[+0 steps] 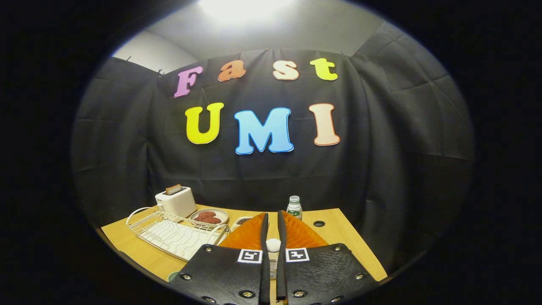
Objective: Take the plate from the dish rack, then take the spoon from the basket and place it into the plate.
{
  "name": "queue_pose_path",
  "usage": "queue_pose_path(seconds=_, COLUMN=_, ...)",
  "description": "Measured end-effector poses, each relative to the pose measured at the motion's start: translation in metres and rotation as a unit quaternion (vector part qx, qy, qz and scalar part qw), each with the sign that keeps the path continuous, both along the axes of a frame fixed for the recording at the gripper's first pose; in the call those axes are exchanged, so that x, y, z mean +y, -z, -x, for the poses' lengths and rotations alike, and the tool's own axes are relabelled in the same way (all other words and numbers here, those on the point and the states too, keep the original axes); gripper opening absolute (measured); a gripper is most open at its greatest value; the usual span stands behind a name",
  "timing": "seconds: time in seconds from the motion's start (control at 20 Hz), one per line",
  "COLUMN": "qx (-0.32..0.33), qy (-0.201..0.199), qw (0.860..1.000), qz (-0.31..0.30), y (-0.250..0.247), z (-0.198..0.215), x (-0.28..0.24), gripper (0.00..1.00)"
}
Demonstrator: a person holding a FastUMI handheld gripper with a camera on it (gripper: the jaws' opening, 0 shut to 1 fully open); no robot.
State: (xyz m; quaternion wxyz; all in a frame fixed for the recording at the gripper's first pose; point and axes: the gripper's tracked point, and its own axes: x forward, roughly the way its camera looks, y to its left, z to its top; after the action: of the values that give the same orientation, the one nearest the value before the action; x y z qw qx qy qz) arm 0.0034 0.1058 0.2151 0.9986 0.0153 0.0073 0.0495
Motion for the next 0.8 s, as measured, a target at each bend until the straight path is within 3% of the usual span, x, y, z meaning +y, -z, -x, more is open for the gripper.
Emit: queue_pose_path(seconds=0.8, qx=0.091, qy=-0.081, qw=0.992, qz=0.017, y=0.056, z=0.057, x=0.079, gripper=0.06)
